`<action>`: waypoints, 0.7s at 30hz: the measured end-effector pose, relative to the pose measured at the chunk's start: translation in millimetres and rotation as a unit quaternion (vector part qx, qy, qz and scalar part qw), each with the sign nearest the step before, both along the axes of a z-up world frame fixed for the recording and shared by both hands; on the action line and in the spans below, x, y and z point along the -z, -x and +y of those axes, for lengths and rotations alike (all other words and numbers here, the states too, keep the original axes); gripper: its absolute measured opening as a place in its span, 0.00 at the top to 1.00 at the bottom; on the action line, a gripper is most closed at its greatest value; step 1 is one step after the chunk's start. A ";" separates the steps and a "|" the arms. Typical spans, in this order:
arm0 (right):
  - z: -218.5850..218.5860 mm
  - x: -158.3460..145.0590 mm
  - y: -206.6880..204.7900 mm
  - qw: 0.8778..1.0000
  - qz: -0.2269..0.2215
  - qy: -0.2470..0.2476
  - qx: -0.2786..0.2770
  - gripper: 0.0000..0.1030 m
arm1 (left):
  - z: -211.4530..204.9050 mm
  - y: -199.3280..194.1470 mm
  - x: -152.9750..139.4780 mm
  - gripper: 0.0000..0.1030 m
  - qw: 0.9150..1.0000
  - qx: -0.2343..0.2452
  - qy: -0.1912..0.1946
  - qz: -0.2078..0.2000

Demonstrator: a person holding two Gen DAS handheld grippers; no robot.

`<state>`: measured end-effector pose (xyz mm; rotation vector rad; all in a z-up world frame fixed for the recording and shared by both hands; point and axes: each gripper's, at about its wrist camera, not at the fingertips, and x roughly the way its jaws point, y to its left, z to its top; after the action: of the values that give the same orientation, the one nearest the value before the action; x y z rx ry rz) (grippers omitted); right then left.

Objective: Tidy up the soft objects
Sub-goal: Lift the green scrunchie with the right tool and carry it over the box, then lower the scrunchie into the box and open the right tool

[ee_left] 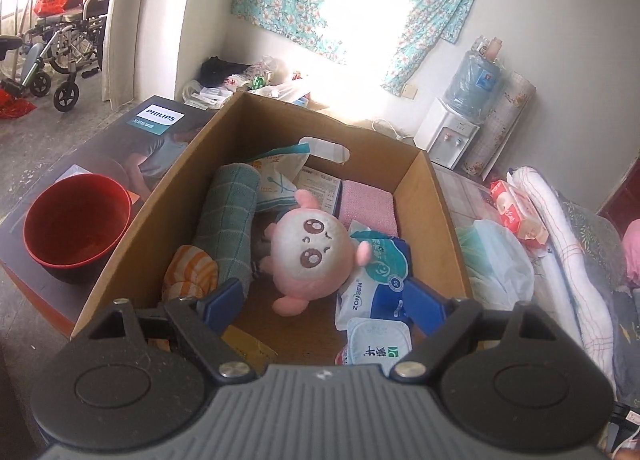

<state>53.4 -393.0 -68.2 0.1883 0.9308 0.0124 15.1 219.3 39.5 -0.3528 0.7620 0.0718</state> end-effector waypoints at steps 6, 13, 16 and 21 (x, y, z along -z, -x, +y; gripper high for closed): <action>11.4 -50.6 12.6 0.998 -0.059 -0.030 0.005 0.84 | 15.9 15.3 0.4 0.14 1.000 -0.011 -0.003 -0.010; 94.7 -141.5 13.7 0.977 -0.153 -0.074 -0.130 0.83 | 38.5 32.2 -3.4 0.14 0.999 -0.038 -0.008 -0.022; 153.3 -157.2 1.3 0.957 -0.154 -0.106 -0.219 0.83 | 47.3 38.2 -3.6 0.14 0.999 -0.048 -0.005 -0.023; 246.1 -145.8 -25.7 0.930 -0.104 -0.140 -0.323 0.82 | 59.7 45.9 -0.9 0.14 0.998 -0.064 -0.006 -0.015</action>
<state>79.1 -146.9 77.6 0.1328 0.7407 0.7665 -30.8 279.0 40.4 -0.3911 0.7090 0.1913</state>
